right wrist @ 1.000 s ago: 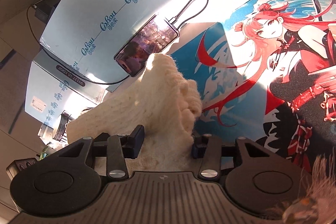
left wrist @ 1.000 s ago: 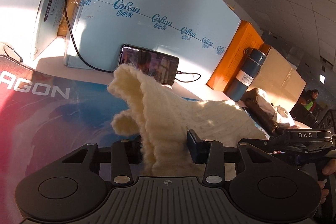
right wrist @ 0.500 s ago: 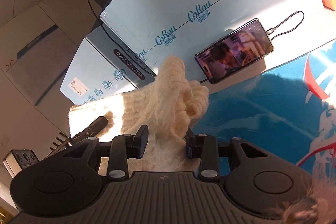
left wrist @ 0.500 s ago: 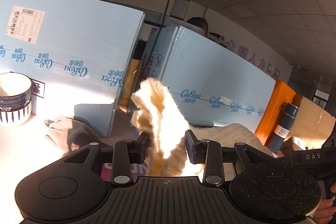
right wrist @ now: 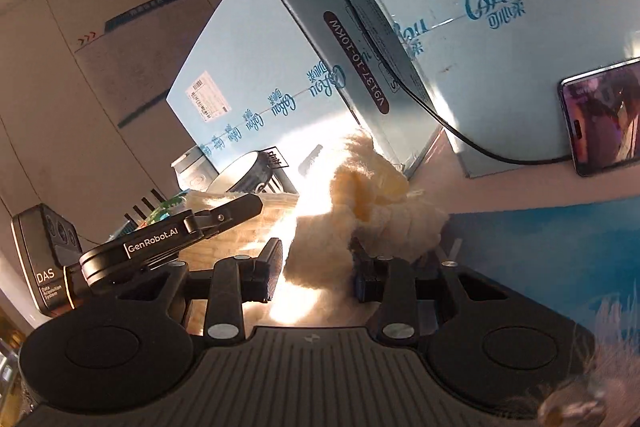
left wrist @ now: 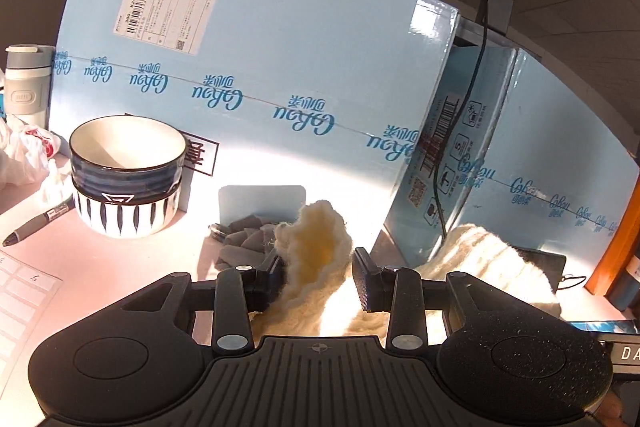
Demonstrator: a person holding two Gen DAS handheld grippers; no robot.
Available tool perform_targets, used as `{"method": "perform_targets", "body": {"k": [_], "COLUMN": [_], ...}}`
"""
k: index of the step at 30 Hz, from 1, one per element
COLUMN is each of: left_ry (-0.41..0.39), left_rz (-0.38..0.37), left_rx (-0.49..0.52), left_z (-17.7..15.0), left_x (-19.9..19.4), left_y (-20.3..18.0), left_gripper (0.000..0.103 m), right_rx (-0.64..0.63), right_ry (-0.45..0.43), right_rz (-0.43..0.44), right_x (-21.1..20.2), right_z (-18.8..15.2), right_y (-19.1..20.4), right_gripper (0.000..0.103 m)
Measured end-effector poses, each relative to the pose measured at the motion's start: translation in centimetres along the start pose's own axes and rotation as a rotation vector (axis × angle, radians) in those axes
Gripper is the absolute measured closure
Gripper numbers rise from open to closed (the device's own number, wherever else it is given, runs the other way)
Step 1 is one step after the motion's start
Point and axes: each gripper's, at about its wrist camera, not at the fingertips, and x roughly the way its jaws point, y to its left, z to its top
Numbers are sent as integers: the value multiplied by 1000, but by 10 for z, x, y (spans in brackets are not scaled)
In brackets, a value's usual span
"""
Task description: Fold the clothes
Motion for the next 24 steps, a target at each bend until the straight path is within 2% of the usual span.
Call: {"method": "perform_targets", "body": {"k": [3, 4, 6, 7, 8, 10, 11, 13, 15, 17, 21, 23, 24], "left_ry": [12, 7, -13, -13, -13, -7, 0, 4, 15, 41, 91, 95, 92], "left_rz": [67, 66, 67, 56, 46, 19, 3, -7, 8, 25, 59, 119, 126], "left_rx": [5, 0, 31, 83, 135, 256, 325, 453, 543, 609, 740, 701, 669], "left_z": [0, 0, -1, -3, -4, -10, -15, -27, -39, -49, -68, -63, -59], "left_x": [8, 3, -10, -15, -21, -30, -35, -43, -45, -42, -38, -32, -31], "left_y": [11, 10, 2, -6, -15, -33, -42, -57, -65, -68, -75, -66, -60], "left_gripper": [67, 65, 46, 27, 14, 12, 7, 1, 1, 0, 0, 0, 0], "right_rx": [-90, -91, -50, -19, 14, 85, 114, 147, 149, 145, 146, 144, 143], "right_ry": [26, 37, 52, 55, 59, 63, 61, 40, 13, -9, -12, -10, -9], "right_rz": [-103, -125, -136, -129, -122, -108, -102, -102, -130, -159, -163, -164, -165], "right_x": [15, 18, 20, 18, 16, 11, 10, 5, 2, -1, -2, -2, -2], "right_z": [-4, -6, -8, -9, -10, -12, -13, -14, -14, -14, -15, -15, -14], "right_y": [2, -2, -14, -20, -25, -35, -40, -45, -45, -45, -45, -45, -44], "right_gripper": [70, 70, 69, 69, 66, 57, 49, 43, 25, 23, 22, 21, 21]}}
